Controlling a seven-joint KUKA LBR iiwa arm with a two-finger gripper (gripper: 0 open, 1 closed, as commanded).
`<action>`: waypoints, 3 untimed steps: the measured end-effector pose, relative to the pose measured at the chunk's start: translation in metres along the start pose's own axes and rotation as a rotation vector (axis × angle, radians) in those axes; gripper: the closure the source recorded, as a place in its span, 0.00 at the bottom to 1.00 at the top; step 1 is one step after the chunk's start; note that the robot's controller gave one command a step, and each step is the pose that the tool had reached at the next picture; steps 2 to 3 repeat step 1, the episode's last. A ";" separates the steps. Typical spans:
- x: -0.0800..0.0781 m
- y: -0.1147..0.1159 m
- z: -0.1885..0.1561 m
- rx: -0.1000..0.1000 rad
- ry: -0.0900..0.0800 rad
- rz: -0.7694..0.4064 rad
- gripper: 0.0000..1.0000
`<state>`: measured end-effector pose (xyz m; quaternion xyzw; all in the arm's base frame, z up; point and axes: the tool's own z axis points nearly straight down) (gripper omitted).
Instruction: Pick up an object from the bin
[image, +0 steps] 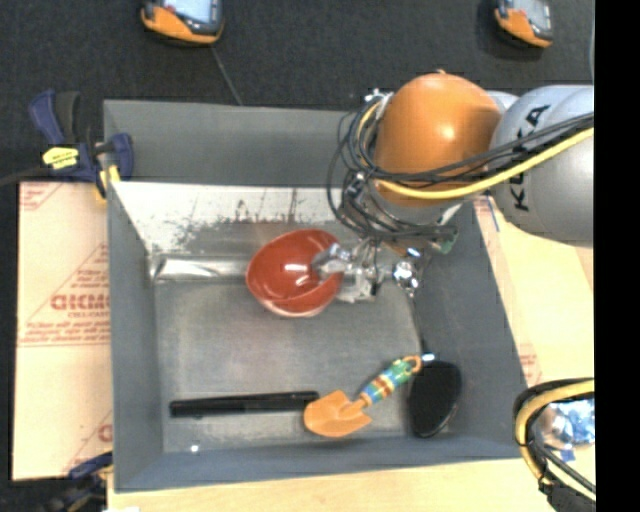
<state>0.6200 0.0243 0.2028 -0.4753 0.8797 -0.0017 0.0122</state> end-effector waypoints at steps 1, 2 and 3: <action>0.000 0.000 -0.015 -0.002 0.002 0.003 1.00; 0.000 0.000 -0.015 -0.002 0.002 0.003 1.00; 0.000 0.000 -0.015 -0.002 0.002 0.003 1.00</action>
Offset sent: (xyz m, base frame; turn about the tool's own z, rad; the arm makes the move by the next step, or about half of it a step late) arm -0.0008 -0.0002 0.0244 0.0023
